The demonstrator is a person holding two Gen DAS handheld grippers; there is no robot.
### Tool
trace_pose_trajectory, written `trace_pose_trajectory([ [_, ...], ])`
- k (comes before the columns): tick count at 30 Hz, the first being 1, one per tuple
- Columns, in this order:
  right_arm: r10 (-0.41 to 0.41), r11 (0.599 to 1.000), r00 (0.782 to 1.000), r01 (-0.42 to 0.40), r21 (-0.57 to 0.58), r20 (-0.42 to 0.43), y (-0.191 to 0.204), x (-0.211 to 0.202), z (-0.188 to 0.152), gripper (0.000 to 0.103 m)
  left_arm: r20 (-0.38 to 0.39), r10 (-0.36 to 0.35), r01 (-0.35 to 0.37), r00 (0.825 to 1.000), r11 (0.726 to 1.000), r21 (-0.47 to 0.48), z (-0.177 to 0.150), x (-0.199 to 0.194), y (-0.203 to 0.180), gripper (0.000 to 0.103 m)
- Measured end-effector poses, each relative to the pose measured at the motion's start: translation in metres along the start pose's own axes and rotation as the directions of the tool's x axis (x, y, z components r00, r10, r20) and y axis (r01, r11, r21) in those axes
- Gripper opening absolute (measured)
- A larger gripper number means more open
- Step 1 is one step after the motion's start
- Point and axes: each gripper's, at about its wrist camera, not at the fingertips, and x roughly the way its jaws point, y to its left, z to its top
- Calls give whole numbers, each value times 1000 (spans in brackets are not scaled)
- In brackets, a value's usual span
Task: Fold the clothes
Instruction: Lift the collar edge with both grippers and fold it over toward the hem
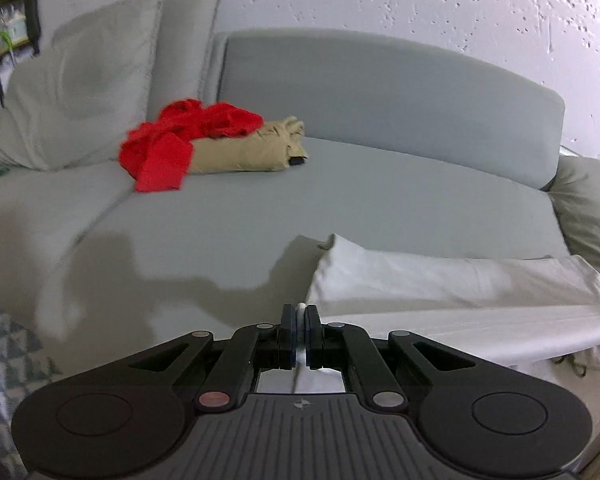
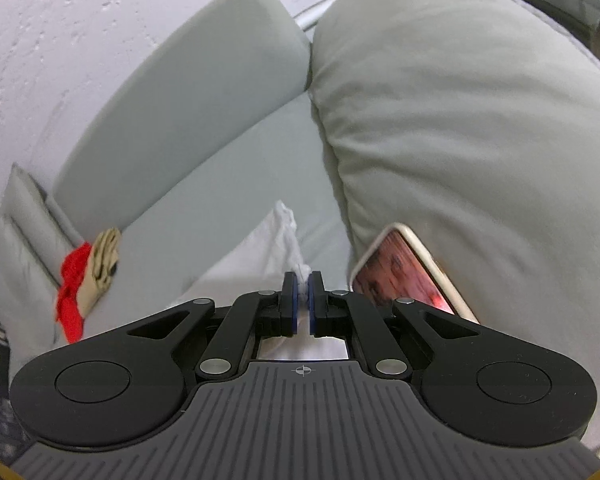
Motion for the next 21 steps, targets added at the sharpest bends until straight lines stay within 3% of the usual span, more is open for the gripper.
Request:
trace_pose_trajectory([
  [3, -17, 999, 1000, 16, -45, -10, -1, -3, -12, 4, -98, 18, -17, 995, 1000, 7, -12, 10, 0, 3],
  [7, -73, 995, 996, 70, -66, -57, -8, 9, -28, 5, -279, 96, -94, 955, 995, 20, -35, 38, -9, 10],
  [9, -114, 990, 988, 104, -99, -101, -7, 16, -34, 7, -316, 117, -115, 941, 993, 25, -42, 35, -14, 17],
  [10, -128, 988, 985, 116, -103, -118, -7, 15, -35, 19, -311, 113, -109, 944, 994, 32, -44, 28, -16, 26],
  [11, -143, 986, 981, 129, -107, -131, -6, 12, -37, 23, -294, 121, -113, 948, 993, 43, -46, 19, -18, 33],
  [14, -138, 987, 989, 134, -90, -47, -4, -23, -35, 41, -209, 134, -130, 969, 991, 37, -50, -18, -21, 32],
  [17, -67, 995, 998, 66, -80, -3, -2, -55, -33, 42, -106, 48, -49, 993, 999, -10, -46, -51, -24, 31],
  [21, -7, 996, 1000, 6, -92, -2, 8, -71, -39, 42, -35, -40, 40, 999, 999, 2, -33, -60, -42, 32],
])
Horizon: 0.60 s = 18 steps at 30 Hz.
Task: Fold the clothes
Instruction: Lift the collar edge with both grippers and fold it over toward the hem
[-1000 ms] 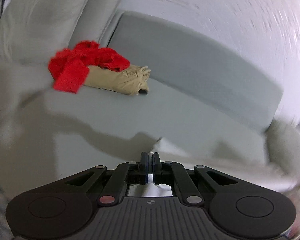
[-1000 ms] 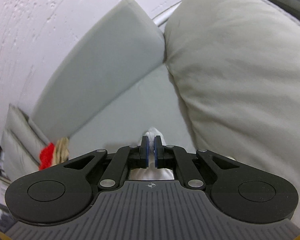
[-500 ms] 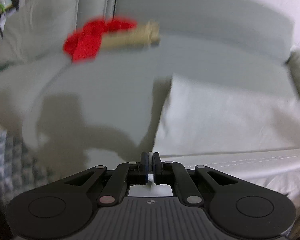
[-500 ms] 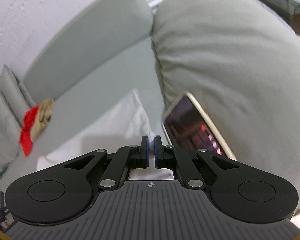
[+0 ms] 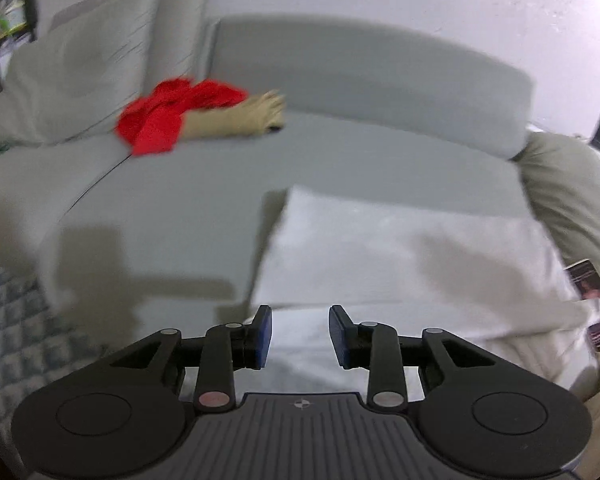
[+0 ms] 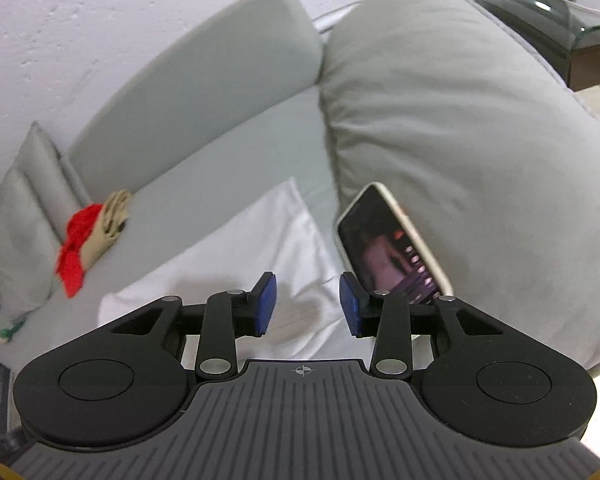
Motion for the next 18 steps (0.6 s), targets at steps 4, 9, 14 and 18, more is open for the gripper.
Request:
trace_pose_trajectory([
  [4, 32, 999, 999, -33, 11, 24, 2, -10, -13, 42, 20, -25, 24, 999, 998, 54, -10, 8, -20, 32],
  [9, 34, 999, 999, -35, -22, -27, 5, -5, -24, 43, 28, -92, 88, 995, 987, 137, -8, 33, -30, 32],
  [14, -8, 977, 984, -30, -212, -175, 57, 71, -14, 35, 23, -61, 54, 998, 967, 248, 19, 83, -55, 32],
  [18, -138, 960, 968, 79, -268, -211, 80, 133, 3, 40, -30, -49, 56, 998, 951, 306, 21, 108, -61, 31],
])
